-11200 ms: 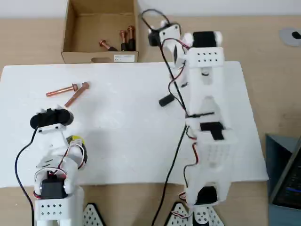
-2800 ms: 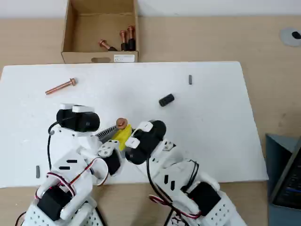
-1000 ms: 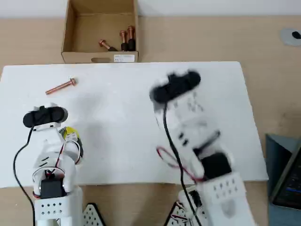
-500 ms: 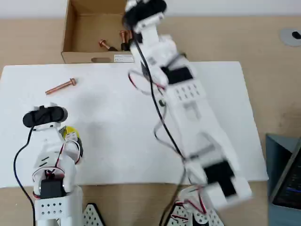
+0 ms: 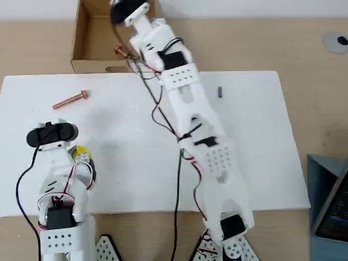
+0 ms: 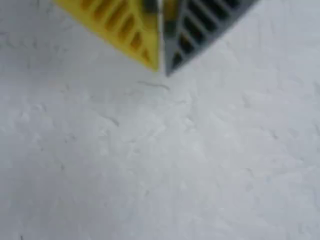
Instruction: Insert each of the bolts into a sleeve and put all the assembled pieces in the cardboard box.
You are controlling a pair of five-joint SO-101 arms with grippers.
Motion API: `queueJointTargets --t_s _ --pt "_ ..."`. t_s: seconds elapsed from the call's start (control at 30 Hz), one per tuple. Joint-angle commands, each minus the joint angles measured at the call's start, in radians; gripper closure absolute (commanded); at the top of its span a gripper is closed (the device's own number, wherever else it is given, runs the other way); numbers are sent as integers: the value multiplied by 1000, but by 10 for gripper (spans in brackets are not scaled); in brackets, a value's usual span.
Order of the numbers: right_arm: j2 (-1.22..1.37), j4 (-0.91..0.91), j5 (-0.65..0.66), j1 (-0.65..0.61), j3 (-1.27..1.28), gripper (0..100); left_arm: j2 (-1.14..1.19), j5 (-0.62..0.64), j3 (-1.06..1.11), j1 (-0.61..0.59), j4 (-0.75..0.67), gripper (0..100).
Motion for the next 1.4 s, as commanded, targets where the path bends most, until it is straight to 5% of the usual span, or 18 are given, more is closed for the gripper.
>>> queueJointTargets --t_s 0.0,0.27,0.4,0.6,1.03,1.37 --pt "88 -29 103 -27 -213 989 -10 2 14 -3 -15 997" --pt "275 -28 311 -53 -344 986 -10 2 14 -3 -14 998" --pt "288 14 316 -53 -349 963 -10 2 14 -3 -14 998" --pt "288 75 315 -51 -351 800 -10 2 14 -3 -14 998" --pt "286 84 315 -51 -444 800 -10 2 14 -3 -14 998" --pt "257 405 310 -36 -700 800 -10 2 14 -3 -14 998"
